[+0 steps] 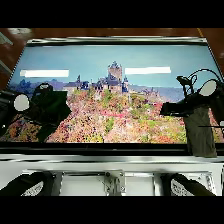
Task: Fold the shirts.
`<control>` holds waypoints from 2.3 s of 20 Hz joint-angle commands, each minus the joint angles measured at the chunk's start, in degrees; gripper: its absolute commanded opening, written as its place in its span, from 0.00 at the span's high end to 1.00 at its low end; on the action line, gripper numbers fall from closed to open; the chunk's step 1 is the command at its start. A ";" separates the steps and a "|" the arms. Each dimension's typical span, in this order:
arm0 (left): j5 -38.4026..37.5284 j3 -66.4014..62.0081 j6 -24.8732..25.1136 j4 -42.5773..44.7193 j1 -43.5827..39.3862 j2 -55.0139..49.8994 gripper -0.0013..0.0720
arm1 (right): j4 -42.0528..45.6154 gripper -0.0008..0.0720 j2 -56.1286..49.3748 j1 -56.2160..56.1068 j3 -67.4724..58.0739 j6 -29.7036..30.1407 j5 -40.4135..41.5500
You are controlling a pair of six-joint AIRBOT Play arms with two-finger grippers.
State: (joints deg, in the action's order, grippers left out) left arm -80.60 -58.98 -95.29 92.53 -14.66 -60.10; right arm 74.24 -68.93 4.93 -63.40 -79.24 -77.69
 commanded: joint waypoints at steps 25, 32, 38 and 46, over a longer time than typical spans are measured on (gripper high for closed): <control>28.68 -6.62 -5.16 -5.38 19.41 -26.03 0.93 | -2.32 0.06 0.04 -0.04 0.02 -1.07 3.58; 25.94 -8.48 6.58 -21.38 0.20 -6.03 0.93 | -1.57 0.06 0.37 -0.04 0.02 -0.33 -1.33; 31.67 -8.39 3.87 -25.68 -25.83 -10.93 0.93 | 1.36 0.06 4.11 -0.04 0.02 4.17 -18.34; 48.26 -8.55 2.23 -33.05 -34.60 -20.68 0.41 | 8.24 0.06 7.23 -0.04 0.02 3.06 -18.58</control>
State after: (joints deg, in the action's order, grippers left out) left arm -36.47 -67.46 -92.82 61.25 -48.27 -79.22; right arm 80.05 -62.26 4.93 -63.40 -75.66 -96.01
